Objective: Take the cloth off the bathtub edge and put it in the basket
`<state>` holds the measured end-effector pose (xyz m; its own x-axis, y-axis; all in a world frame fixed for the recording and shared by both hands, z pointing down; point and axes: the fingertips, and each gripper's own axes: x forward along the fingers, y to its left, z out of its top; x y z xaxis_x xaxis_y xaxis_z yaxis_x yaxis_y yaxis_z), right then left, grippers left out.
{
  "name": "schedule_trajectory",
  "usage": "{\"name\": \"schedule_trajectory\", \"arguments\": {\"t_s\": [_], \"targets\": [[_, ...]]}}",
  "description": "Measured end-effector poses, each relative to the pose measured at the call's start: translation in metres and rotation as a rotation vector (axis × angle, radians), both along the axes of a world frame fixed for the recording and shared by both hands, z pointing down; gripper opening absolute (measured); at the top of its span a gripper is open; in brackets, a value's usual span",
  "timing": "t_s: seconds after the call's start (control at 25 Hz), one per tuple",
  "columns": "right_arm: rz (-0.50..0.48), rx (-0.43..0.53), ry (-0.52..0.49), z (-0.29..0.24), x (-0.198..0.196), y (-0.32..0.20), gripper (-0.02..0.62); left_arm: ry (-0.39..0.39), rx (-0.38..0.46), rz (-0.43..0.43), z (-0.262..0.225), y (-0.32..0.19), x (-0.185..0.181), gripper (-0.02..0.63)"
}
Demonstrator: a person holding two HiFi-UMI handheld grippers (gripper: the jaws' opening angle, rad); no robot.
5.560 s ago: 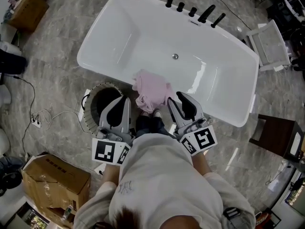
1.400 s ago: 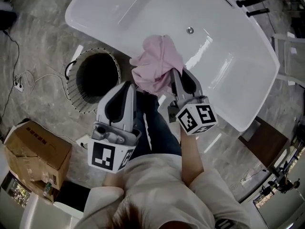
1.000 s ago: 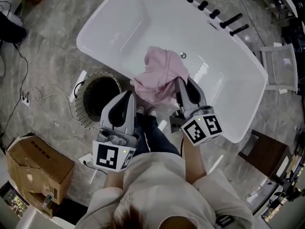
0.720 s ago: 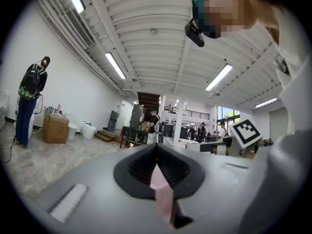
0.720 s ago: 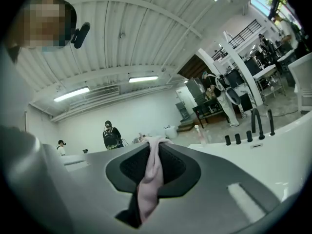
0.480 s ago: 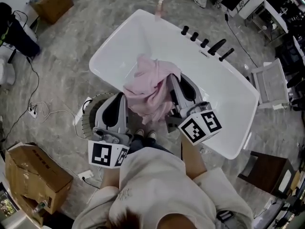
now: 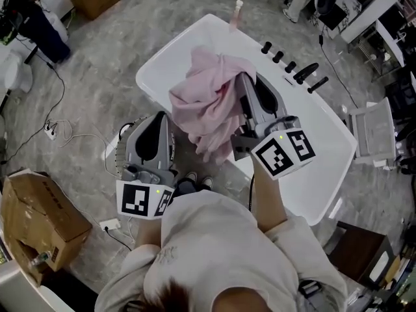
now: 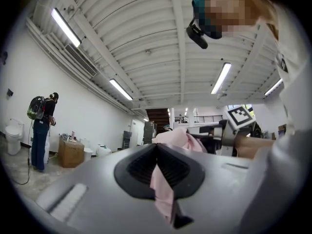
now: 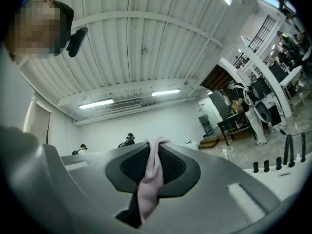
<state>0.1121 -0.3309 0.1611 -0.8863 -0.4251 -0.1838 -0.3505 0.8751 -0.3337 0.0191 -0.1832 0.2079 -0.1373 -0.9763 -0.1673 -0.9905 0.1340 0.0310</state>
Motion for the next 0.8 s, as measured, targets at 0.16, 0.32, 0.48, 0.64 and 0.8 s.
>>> {"name": "schedule_trajectory", "arguments": {"t_s": [0.16, 0.32, 0.48, 0.64, 0.8], "targets": [[-0.048, 0.008, 0.005, -0.001, -0.009, 0.007, 0.038, 0.003, 0.004, -0.043, 0.001, 0.011, 0.000, 0.009], [-0.085, 0.014, 0.003, -0.006, -0.019, 0.012, 0.038, 0.016, -0.002, -0.090, 0.004, 0.023, -0.003, 0.009], [-0.119, 0.018, 0.001, -0.009, -0.034, 0.021, 0.038, 0.028, -0.002, -0.148, 0.004, 0.042, -0.013, 0.009], [-0.151, 0.019, 0.001, -0.010, -0.048, 0.031, 0.038, 0.025, 0.003, -0.187, 0.002, 0.057, -0.022, 0.009], [-0.178, 0.026, -0.005, -0.017, -0.064, 0.041, 0.038, 0.025, 0.014, -0.216, -0.001, 0.069, -0.034, 0.009]]}}
